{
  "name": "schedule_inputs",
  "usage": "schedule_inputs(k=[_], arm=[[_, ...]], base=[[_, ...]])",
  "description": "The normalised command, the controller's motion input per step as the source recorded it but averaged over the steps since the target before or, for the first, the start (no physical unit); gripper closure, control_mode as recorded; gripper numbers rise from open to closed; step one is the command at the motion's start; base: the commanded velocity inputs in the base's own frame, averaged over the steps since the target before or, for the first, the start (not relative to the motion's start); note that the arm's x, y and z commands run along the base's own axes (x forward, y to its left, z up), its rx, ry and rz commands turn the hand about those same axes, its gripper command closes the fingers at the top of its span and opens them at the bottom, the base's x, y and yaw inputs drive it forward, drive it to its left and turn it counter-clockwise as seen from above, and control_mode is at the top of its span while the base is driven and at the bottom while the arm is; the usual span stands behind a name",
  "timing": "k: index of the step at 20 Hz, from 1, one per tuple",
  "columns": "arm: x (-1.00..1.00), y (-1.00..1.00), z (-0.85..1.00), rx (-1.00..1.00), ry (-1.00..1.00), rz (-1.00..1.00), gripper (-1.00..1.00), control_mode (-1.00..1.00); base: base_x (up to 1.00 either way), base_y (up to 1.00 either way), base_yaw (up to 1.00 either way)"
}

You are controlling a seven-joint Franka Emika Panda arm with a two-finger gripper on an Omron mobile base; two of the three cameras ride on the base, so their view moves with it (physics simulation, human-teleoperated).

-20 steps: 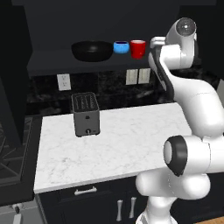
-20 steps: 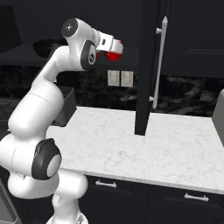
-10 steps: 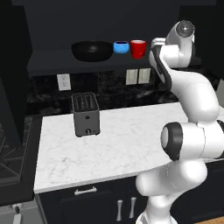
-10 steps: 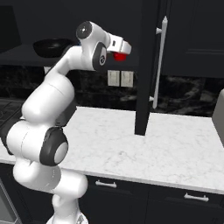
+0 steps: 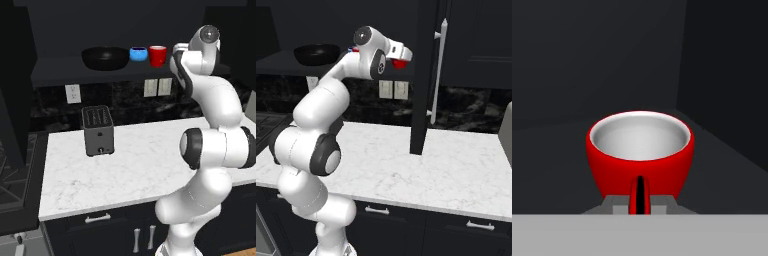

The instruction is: Gather all objects into one cabinet and sort the glasses and bowls to opposite sides.

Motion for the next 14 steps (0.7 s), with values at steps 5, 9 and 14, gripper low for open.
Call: schedule_inputs(k=[5,9,14], arm=[[0.32,-0.08,-0.06,0.00,0.00,0.00,1.00,-1.00],[0.20,-0.03,-0.25,0.00,0.00,0.00,1.00,-1.00],[0.12,-0.05,-0.28,0.00,0.00,0.00,1.00,-1.00]], base=[[0.00,0.00,0.00],[0.00,0.00,0.00],[0.00,0.00,0.00]])
